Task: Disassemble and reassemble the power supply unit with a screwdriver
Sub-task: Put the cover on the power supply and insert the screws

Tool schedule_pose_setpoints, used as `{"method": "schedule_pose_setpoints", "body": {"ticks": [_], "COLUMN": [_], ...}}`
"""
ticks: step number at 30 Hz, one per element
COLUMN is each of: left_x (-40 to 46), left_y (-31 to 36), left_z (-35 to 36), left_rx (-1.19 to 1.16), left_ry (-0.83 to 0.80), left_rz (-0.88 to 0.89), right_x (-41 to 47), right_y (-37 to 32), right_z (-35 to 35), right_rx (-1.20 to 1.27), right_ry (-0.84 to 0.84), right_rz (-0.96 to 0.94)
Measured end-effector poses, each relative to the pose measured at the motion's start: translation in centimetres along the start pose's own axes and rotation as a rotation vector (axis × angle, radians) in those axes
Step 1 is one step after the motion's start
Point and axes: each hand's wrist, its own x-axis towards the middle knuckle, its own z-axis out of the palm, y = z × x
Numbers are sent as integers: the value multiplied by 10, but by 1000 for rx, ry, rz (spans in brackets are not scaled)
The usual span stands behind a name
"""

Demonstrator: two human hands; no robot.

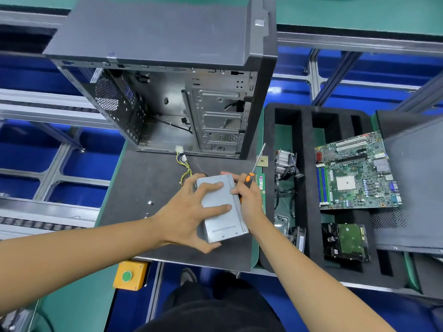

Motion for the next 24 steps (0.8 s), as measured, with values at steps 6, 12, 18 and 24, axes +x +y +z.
{"method": "schedule_pose_setpoints", "body": {"ticks": [6, 12, 18, 24], "left_x": [15, 12, 13, 13], "left_y": [8, 14, 12, 15], "left_z": [-5, -3, -6, -2], "left_rx": [73, 58, 81, 111], "left_ry": [-58, -105, -85, -106], "left_rz": [2, -67, -37, -55], "right_x": [2, 0, -2, -2], "right_y": [-7, -9, -9, -10], "right_z": [-6, -5, -3, 0], "right_rx": [-61, -127, -144, -118], "right_ry": [15, 40, 43, 47], "right_rz": [75, 52, 46, 35]}}
